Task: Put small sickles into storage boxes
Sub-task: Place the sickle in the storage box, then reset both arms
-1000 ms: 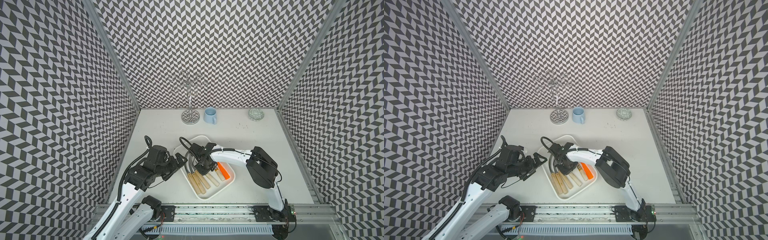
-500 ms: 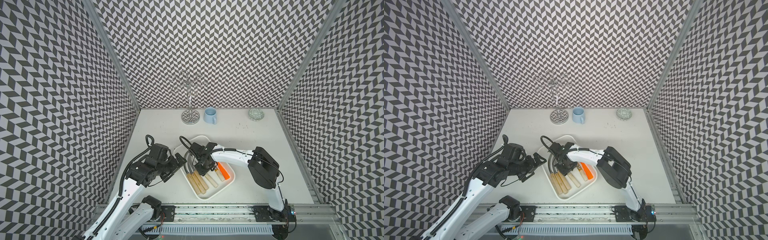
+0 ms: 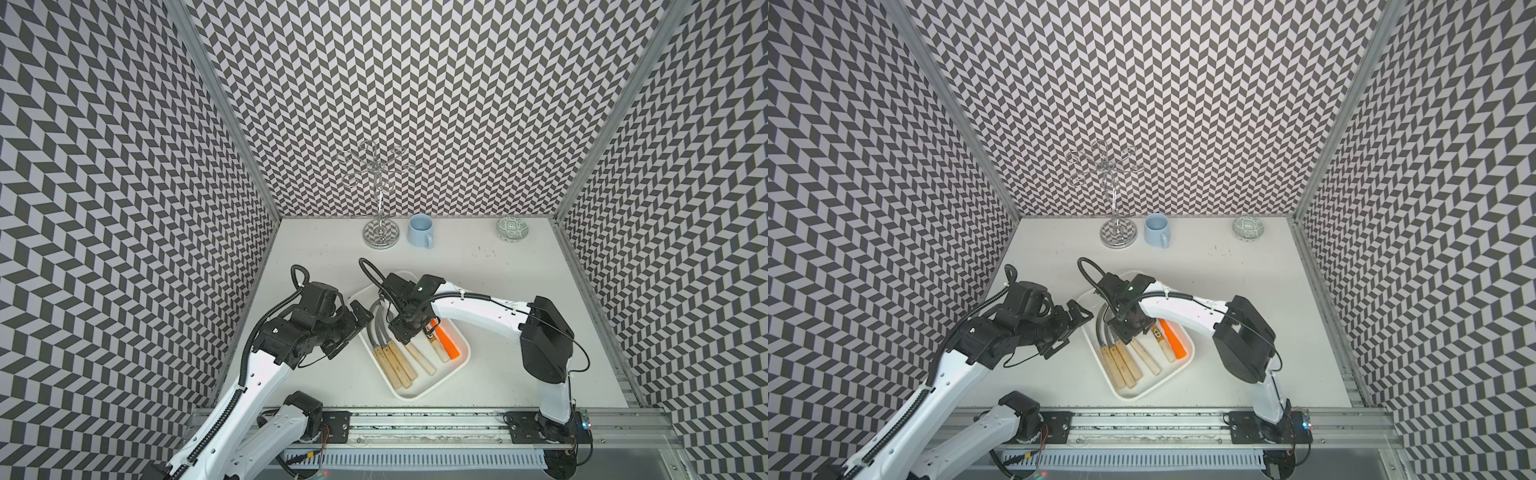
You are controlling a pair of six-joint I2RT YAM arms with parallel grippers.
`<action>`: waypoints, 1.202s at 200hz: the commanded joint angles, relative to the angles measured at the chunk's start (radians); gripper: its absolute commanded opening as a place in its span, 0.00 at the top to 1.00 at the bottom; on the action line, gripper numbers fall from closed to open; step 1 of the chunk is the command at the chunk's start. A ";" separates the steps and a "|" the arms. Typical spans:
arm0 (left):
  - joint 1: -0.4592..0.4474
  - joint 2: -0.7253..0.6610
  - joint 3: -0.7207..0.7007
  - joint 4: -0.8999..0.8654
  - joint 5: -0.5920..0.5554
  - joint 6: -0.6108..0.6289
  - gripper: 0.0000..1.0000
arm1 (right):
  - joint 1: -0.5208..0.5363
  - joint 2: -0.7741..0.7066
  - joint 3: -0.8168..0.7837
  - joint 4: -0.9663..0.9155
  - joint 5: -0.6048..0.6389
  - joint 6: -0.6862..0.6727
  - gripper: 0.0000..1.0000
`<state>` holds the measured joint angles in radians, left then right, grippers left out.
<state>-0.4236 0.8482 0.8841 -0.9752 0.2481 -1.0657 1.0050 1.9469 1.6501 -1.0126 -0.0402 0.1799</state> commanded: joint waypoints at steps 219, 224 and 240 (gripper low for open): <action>0.560 0.268 0.033 0.755 0.038 0.289 0.00 | -0.800 -1.143 -0.930 1.109 0.276 0.385 0.00; 0.560 0.236 0.001 0.791 -0.021 0.320 0.01 | -0.814 -1.142 -0.943 1.110 0.279 0.382 0.00; 0.560 0.138 -0.114 0.902 -0.226 0.414 0.00 | -0.852 -1.112 -0.954 1.085 0.270 0.326 0.00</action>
<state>0.1299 1.1172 0.8841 -0.2710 0.3164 -0.7971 0.1974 0.8036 0.7364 -0.0868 0.1673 0.4770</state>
